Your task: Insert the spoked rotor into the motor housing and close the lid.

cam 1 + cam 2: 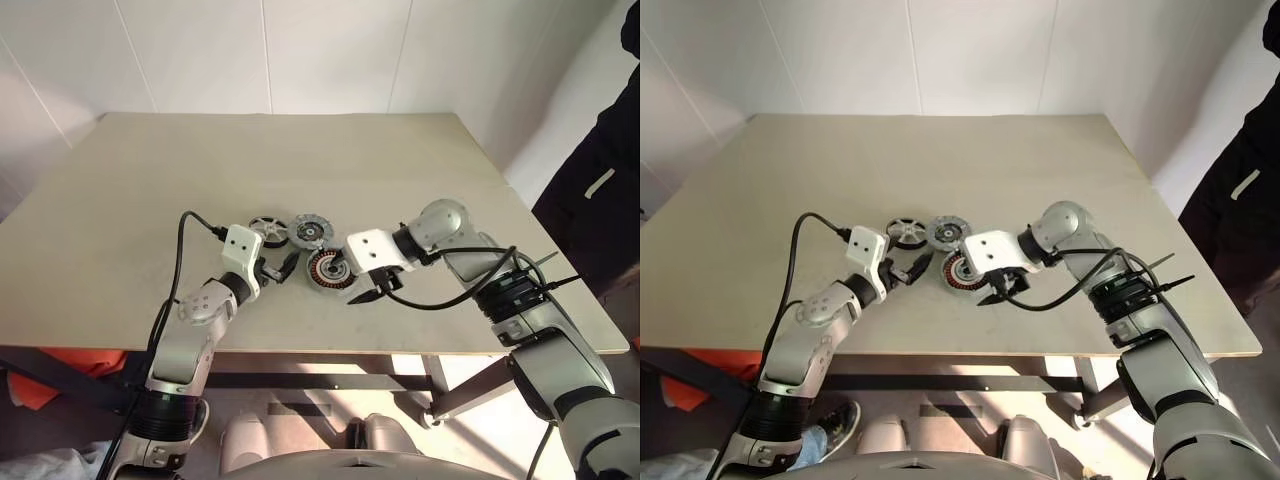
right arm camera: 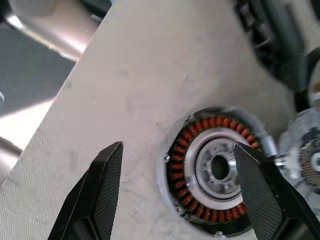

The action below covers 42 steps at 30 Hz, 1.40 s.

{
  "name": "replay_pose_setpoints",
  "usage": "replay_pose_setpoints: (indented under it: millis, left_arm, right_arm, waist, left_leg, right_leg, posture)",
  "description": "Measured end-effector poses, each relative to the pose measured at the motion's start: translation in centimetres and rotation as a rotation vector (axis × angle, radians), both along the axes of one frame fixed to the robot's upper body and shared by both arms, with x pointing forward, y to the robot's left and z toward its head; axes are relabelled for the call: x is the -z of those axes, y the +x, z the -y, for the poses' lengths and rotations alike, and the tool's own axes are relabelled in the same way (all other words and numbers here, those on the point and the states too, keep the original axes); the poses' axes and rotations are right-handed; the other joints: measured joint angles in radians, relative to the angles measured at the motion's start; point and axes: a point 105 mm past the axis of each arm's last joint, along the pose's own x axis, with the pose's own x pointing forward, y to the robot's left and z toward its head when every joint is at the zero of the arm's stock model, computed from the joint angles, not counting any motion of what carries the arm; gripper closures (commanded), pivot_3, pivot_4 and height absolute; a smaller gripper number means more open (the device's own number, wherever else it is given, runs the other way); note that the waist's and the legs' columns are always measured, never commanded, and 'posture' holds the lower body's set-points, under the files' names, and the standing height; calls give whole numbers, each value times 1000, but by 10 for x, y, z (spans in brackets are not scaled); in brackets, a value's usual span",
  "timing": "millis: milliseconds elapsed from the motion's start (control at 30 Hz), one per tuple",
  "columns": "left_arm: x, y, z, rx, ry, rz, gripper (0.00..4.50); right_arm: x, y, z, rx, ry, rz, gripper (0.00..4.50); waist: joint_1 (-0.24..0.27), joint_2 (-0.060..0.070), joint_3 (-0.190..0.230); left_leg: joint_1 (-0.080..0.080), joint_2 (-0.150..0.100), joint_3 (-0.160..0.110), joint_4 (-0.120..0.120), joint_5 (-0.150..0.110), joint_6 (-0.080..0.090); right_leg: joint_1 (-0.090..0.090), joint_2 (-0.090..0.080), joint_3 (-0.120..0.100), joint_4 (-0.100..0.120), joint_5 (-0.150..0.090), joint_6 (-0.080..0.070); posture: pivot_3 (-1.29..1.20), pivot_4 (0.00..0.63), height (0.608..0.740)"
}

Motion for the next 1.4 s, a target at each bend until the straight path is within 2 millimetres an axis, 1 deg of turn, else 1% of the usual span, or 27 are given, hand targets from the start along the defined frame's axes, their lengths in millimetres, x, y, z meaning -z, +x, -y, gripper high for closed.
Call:
replay_pose_setpoints:
  millis: [100, 167, 233, 267, 300, 333, 367, 400, 433, 467, 500, 567, 633, 733, 833, 933, 1133, 1367, 1400]
  left_arm:
    - [0, 2, -4, 23, 6, -4, 94]
    - [-3, 6, -11, 27, 12, -3, 94]
    - [-8, 10, -16, 35, 12, 10, 94]
    - [-14, 13, -16, 50, 5, 25, 94]
    - [-20, 14, -16, 61, -2, 39, 94]
    - [-23, 15, -18, 68, 0, 46, 94]
    - [-25, 17, -20, 72, -1, 50, 94]
    - [-28, 20, -22, 72, -3, 53, 94]
    - [-30, 22, -24, 72, -4, 56, 94]
    - [-33, 24, -26, 74, -5, 59, 94]
    - [-35, 27, -27, 74, -7, 63, 94]
    - [-37, 30, -25, 87, -7, 64, 94]
    - [-39, 32, -21, 104, -6, 69, 94]
    - [-35, 32, -19, 114, -4, 52, 94]
    - [-33, 32, -17, 122, -1, 43, 94]
    - [-33, 32, -15, 128, -1, 46, 94]
    - [-33, 32, -14, 126, -2, 48, 94]
    - [-31, 32, -13, 121, 7, 47, 94]
    - [-31, 32, -13, 118, 10, 47, 94]
  right_arm:
    - [-26, 3, -4, 79, 121, -18, 575]
    - [-52, 18, -5, 193, 259, 6, 575]
    - [-75, 42, -1, 349, 412, 51, 575]
    - [-84, 61, 11, 481, 490, 67, 575]
    - [-85, 76, 26, 600, 533, 75, 575]
    - [-80, 88, 41, 710, 556, 71, 575]
    - [-70, 96, 56, 807, 553, 60, 575]
    - [-54, 102, 73, 904, 535, 40, 575]
    - [-33, 103, 89, 996, 508, 8, 575]
    - [-13, 102, 101, 1062, 478, -27, 575]
    - [5, 99, 108, 1107, 451, -66, 575]
    - [22, 93, 113, 1138, 427, -92, 575]
    - [33, 87, 115, 1151, 410, -109, 575]
    - [34, 81, 109, 1132, 418, -112, 575]
    - [32, 82, 104, 1128, 430, -103, 575]
    - [38, 83, 103, 1146, 429, -109, 575]
    - [59, 88, 115, 1220, 378, -117, 575]
    - [62, 94, 122, 1242, 360, -101, 575]
    - [63, 94, 122, 1242, 361, -100, 738]
  waist:
    - [3, 0, 0]
    - [3, 0, 0]
    - [3, 0, 0]
    - [4, 0, 0]
    - [8, -1, 0]
    - [12, -1, -1]
    - [15, -1, -1]
    - [20, -1, -1]
    - [25, -1, 0]
    - [26, 0, 0]
    - [26, 3, 2]
    - [25, 7, 4]
    - [24, 7, 4]
    - [23, 8, 5]
    - [27, 8, 5]
    - [28, 8, 5]
    - [27, 8, 5]
    - [26, 8, 5]
    - [26, 8, 5]
  left_leg:
    - [1, 0, 0, 0, 0, -1]
    - [2, 0, 0, 0, 1, -2]
    - [3, -1, 0, 0, 1, -2]
    - [2, -1, 0, 0, 1, -2]
    - [2, -2, 0, 0, 2, -3]
    - [2, -3, 0, 0, 2, -3]
    - [2, -3, 0, 1, 2, -3]
    - [2, -3, 0, 1, 2, -3]
    - [1, -3, 0, 0, 1, -2]
    - [0, -3, 0, 0, 1, -2]
    - [-2, -3, 0, 0, 1, -2]
    - [-3, -3, 1, -1, 1, -2]
    - [-2, -3, 1, -3, 1, -2]
    - [-2, -3, 1, -3, 1, -2]
    - [-1, -3, 1, -2, 1, -2]
    - [0, -4, 1, -1, 1, -3]
    - [0, -4, 1, -1, 1, -2]
    - [-1, -4, 1, -2, 1, -2]
    - [-1, -4, 1, -2, 1, -2]
  right_leg:
    - [0, 0, 0, 1, 0, 0]
    - [0, 0, 1, 2, 0, 0]
    - [0, 0, 1, 3, 0, 0]
    - [0, 0, 1, 2, 0, 1]
    - [1, -1, 1, 2, 0, 1]
    - [1, -2, 2, 2, 0, 1]
    - [1, -2, 3, 2, 0, 1]
    - [1, -2, 3, 2, 0, 0]
    - [1, -2, 3, 1, 0, 0]
    - [0, -1, 3, 1, 0, 0]
    - [-2, -1, 3, 1, 0, 0]
    - [-4, -1, 4, 1, 0, 1]
    - [-4, 0, 4, 1, -1, 1]
    - [-4, 0, 5, 1, -1, 1]
    - [-3, 0, 5, 1, -1, 2]
    - [-2, -1, 6, 1, -1, 2]
    - [-2, -1, 6, 1, -1, 2]
    - [-3, -1, 5, 0, -1, 2]
    - [-3, -1, 5, 0, -1, 2]
  posture:
    - [0, 0, 740]
    - [0, 0, 740]
    - [0, 0, 740]
    - [0, 0, 740]
    - [0, 0, 740]
    - [0, 0, 740]
    - [0, 0, 740]
    - [0, 0, 740]
    - [0, 0, 740]
    - [0, 0, 740]
    - [0, 0, 740]
    - [0, 0, 740]
    - [0, 0, 740]
    - [0, 0, 740]
    - [0, 0, 740]
    - [0, 0, 740]
    - [0, 0, 740]
    - [0, 0, 740]
    - [0, 0, 740]
